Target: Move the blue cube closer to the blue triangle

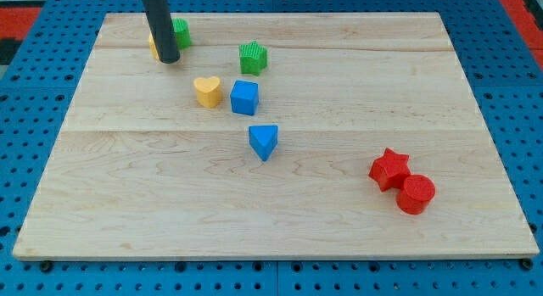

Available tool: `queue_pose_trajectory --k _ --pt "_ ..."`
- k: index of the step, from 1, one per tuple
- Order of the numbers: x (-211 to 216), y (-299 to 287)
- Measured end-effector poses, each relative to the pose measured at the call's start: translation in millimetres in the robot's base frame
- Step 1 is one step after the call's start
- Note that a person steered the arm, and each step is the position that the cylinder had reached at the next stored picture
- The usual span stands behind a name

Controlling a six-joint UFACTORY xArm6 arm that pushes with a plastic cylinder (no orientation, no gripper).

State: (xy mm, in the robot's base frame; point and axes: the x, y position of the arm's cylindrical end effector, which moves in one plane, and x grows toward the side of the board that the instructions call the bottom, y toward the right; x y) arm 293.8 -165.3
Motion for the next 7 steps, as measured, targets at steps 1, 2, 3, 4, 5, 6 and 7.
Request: queue_pose_trajectory --k 1,2,3,4,5,6,7 --pt "-17.7 -20.6" --pt "-31.0 -17.2" --pt "-6.7 3.7" --pt "45.3 47.1" --pt "67.9 112.8" --pt "67.9 137.1" --pt "67.8 136.6"
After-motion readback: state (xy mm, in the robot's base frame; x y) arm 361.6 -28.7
